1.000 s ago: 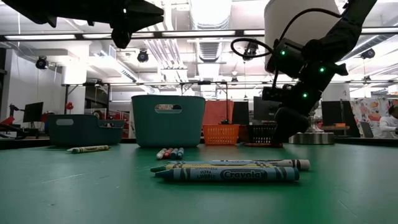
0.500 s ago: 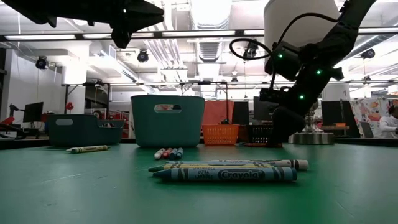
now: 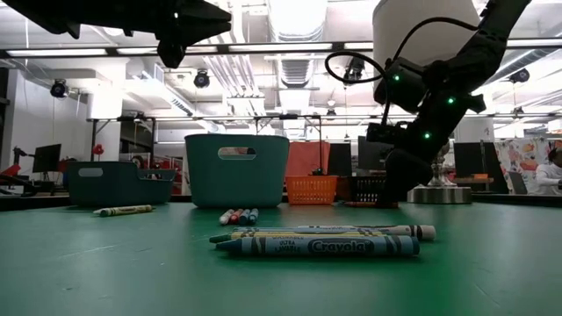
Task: Sort crayons
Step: Put the orange crayon into the blue bin
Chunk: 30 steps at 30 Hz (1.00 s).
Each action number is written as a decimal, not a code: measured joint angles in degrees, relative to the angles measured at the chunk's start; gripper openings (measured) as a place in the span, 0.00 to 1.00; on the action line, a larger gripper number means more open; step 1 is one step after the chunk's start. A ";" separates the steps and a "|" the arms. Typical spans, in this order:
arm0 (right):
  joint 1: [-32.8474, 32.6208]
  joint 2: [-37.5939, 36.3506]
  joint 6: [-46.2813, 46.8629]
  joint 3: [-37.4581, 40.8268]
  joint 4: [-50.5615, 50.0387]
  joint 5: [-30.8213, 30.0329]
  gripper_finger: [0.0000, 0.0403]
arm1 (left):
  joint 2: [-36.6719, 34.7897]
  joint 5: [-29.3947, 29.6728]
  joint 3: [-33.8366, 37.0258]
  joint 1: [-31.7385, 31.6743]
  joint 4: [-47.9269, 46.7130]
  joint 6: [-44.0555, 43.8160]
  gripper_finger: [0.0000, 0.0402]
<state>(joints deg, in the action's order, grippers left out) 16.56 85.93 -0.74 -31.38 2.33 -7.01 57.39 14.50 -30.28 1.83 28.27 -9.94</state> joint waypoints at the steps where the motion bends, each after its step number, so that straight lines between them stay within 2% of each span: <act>1: 0.00 -0.66 0.07 0.00 -0.05 -0.02 0.03 | 0.00 0.00 0.00 0.02 0.00 -0.02 0.17; 4: -0.12 -3.33 0.17 0.14 -0.65 0.98 0.03 | 0.01 -0.02 0.00 0.02 0.00 -0.02 0.17; 9: -0.86 -9.25 1.56 0.31 -0.72 7.72 0.03 | 0.65 -0.04 0.00 0.15 0.30 0.07 0.17; 15: -4.40 -13.69 3.76 0.28 2.98 9.42 0.03 | 4.51 -0.49 0.00 1.15 4.75 1.35 0.20; 21: -9.06 -14.02 3.76 0.42 17.21 12.20 0.03 | 9.76 -0.77 0.00 1.99 11.58 3.54 0.31; 27: -13.23 -12.40 1.17 0.39 37.79 15.28 0.03 | 14.35 -7.21 0.00 2.53 18.23 8.88 0.40; 30: -14.90 -11.84 -0.76 0.10 44.85 15.36 0.03 | 16.16 -7.79 0.00 2.51 20.49 9.23 0.42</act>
<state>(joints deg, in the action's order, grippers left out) 1.65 74.09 -1.50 -31.27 47.18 8.35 73.55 6.71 -30.28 4.34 48.76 -0.71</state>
